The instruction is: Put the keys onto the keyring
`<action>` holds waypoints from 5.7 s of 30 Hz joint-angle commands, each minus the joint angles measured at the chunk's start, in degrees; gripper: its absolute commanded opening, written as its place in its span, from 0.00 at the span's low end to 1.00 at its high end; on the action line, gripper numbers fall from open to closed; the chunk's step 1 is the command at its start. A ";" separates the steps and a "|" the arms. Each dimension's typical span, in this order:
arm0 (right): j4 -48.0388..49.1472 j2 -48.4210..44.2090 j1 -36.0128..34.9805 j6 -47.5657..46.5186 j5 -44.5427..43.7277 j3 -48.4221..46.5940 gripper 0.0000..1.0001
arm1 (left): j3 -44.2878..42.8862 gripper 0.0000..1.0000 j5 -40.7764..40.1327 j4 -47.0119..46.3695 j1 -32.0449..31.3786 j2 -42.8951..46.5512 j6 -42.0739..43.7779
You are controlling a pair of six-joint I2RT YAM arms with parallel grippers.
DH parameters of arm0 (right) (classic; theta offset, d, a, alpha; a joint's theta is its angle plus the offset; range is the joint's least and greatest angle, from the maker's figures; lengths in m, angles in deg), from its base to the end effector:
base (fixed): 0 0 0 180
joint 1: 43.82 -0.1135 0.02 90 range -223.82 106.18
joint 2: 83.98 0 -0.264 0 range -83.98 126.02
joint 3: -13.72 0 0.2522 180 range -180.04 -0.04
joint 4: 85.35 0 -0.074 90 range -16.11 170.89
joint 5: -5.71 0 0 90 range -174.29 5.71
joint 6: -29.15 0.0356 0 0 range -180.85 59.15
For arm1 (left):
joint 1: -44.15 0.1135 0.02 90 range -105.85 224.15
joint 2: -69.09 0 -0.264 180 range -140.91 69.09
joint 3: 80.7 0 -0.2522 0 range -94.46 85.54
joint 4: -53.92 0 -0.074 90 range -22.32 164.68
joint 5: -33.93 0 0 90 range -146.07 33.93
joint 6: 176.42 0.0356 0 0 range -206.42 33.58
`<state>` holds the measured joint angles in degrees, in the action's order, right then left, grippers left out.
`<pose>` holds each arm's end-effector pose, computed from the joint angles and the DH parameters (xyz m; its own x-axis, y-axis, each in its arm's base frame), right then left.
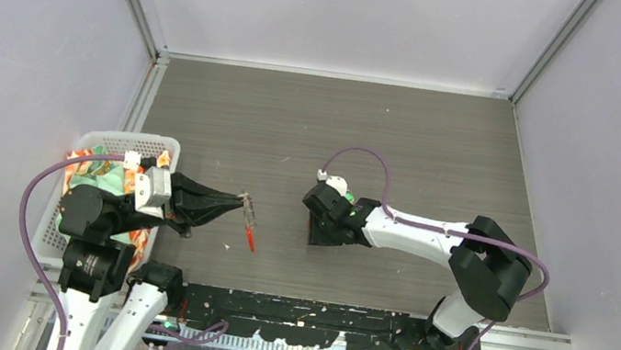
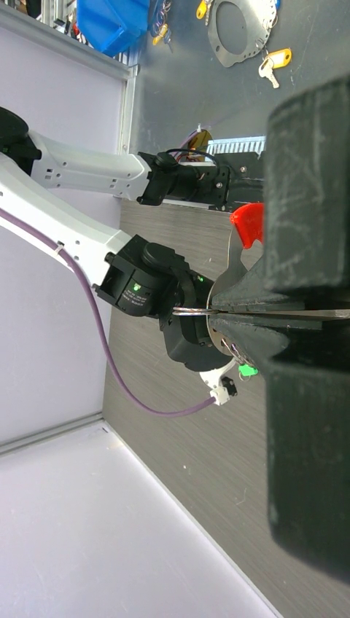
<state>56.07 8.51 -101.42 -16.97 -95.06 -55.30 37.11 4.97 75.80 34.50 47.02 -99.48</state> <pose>0.1738 0.2615 0.1805 -0.8836 -0.1215 -0.4523 -0.2360 0.9497 0.2059 0.0489 -0.0399 0.4038 0.0971 -0.1275 -0.9871 0.9468 0.3174 0.0522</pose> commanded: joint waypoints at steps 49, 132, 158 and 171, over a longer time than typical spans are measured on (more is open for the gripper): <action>41.15 -2.58 -1.83 -50.10 -1.79 18.88 0.08 | -3.70 0.00 -4.34 0.13 -0.11 -2.27 -2.46; 30.39 0.52 5.02 -25.73 9.60 7.87 0.01 | -3.96 0.00 -3.99 -3.25 -0.11 -3.43 -4.86; 16.96 8.02 -3.55 -23.02 -13.88 -1.33 0.46 | -4.40 0.00 -4.23 -2.79 -0.11 -2.66 -4.91; 18.20 10.63 -3.21 -21.49 -14.16 -1.44 0.34 | -4.75 0.00 -4.30 -2.41 -0.11 -2.57 -4.52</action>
<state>73.66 18.06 -104.94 -40.34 -108.89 -56.11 34.91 1.32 75.23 34.46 43.88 -103.99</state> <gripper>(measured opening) 0.370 0.009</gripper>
